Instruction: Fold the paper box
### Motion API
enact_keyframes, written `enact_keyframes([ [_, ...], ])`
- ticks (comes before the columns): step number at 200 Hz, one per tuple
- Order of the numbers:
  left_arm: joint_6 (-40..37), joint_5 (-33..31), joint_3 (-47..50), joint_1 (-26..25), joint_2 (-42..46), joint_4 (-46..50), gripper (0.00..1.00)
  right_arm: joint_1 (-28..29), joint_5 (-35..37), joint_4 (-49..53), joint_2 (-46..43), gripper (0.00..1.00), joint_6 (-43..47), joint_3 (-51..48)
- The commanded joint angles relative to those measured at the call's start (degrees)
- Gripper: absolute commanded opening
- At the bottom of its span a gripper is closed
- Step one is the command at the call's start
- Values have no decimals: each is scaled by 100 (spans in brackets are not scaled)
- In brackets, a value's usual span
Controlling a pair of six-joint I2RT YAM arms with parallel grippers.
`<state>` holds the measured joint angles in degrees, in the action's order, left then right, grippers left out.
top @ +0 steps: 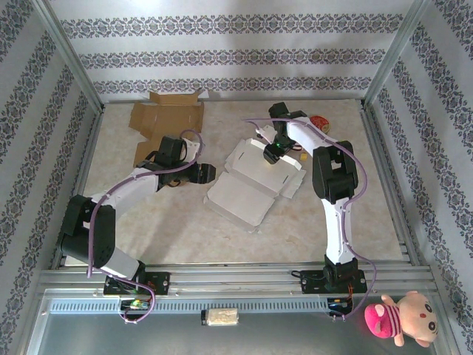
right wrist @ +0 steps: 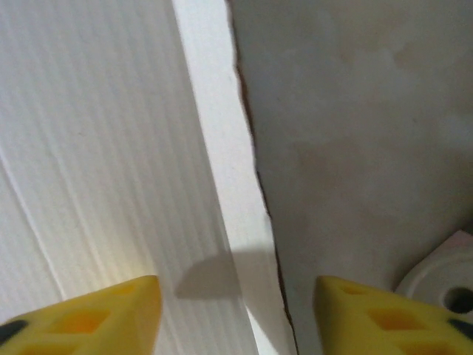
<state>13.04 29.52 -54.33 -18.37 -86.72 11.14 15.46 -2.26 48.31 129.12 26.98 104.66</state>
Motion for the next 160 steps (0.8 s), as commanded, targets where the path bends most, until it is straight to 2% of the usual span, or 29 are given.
enact_keyframes([
  [1,-33,-90,-16,-45,147,108,66,-55,166,-110,-59,46,33,-231],
  [31,-106,-164,-121,-52,8,50,66,-43,344,-621,-485,21,359,-822],
  [55,-161,-346,-412,-51,-212,-28,66,135,594,-1179,-1076,11,937,-1367],
  [75,-211,-643,-886,-2,-480,128,64,367,1073,-1760,-1638,6,1480,-1839],
  [101,-267,-651,-1454,206,-837,294,64,734,1892,-2802,-2328,5,2288,-2558],
  [123,-300,-436,-1731,401,-1023,255,63,1082,2589,-4241,-2858,5,3206,-3337],
  [160,-499,-148,-1997,789,-1334,227,59,1449,2850,-6164,-3382,6,4429,-4256],
])
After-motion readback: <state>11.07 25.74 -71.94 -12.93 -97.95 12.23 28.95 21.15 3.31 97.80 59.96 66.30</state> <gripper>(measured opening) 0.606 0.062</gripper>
